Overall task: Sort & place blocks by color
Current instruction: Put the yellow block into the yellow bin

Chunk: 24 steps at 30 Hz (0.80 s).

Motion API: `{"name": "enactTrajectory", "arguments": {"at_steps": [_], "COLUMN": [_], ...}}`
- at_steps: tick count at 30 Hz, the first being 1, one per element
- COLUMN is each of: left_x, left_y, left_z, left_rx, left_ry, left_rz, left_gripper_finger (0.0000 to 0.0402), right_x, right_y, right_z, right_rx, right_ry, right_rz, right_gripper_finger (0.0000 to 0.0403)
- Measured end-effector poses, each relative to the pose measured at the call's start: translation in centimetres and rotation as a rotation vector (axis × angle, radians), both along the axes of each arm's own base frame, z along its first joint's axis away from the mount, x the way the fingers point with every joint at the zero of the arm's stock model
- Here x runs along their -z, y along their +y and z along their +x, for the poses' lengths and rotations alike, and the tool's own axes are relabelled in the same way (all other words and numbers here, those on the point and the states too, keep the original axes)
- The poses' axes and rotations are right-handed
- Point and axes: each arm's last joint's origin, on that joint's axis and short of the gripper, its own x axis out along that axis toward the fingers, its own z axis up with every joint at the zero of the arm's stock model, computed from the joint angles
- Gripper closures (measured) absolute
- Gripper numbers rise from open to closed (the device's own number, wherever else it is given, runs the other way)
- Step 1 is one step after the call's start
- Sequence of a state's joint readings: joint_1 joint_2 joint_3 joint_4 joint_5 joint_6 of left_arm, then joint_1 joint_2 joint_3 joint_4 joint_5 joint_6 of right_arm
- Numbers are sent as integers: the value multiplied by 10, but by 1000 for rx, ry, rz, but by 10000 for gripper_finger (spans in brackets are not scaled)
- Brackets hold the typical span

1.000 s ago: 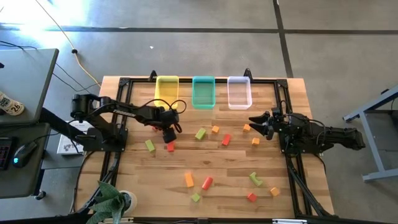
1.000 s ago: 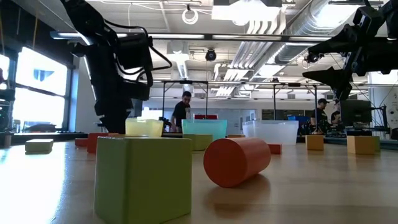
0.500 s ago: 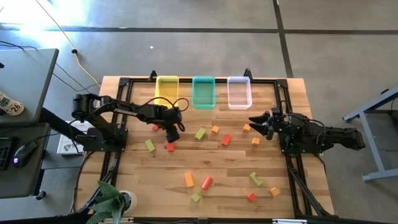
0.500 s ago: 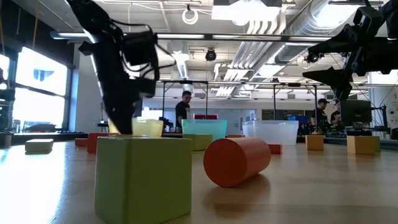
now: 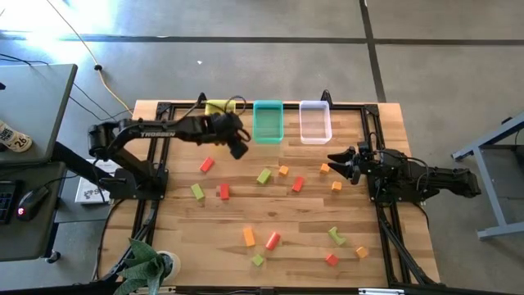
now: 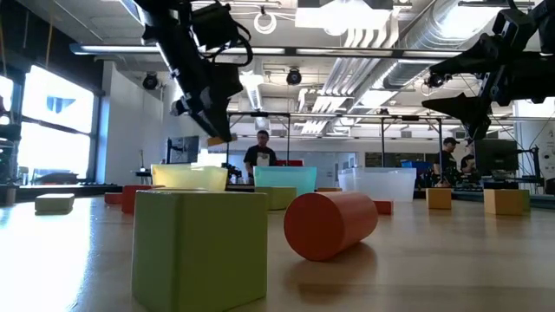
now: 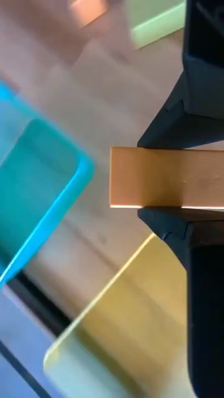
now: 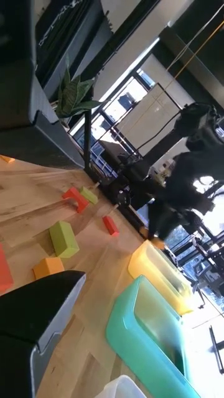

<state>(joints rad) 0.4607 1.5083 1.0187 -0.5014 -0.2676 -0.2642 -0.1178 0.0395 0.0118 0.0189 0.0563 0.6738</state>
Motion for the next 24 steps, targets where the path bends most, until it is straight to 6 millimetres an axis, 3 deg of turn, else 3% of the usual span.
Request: {"name": "enactTrajectory", "arguments": {"at_steps": [6, 14, 24], "left_x": [-4, 10, 18], "left_y": [29, 58, 67], "left_z": [-17, -40, -44], "left_rx": [-230, -440, -488], "left_ry": [-29, -2, -7], "left_rz": [7, -85, -129], "left_gripper_finger": [307, 307, 269], "right_x": [0, 0, 0], "right_y": [0, 0, 0], "right_z": [0, 0, 0], "right_rx": [0, 1, 1], "right_ry": [-1, -10, -14], "right_rz": [7, 60, 75], "right_gripper_finger": [135, 135, 135]}}
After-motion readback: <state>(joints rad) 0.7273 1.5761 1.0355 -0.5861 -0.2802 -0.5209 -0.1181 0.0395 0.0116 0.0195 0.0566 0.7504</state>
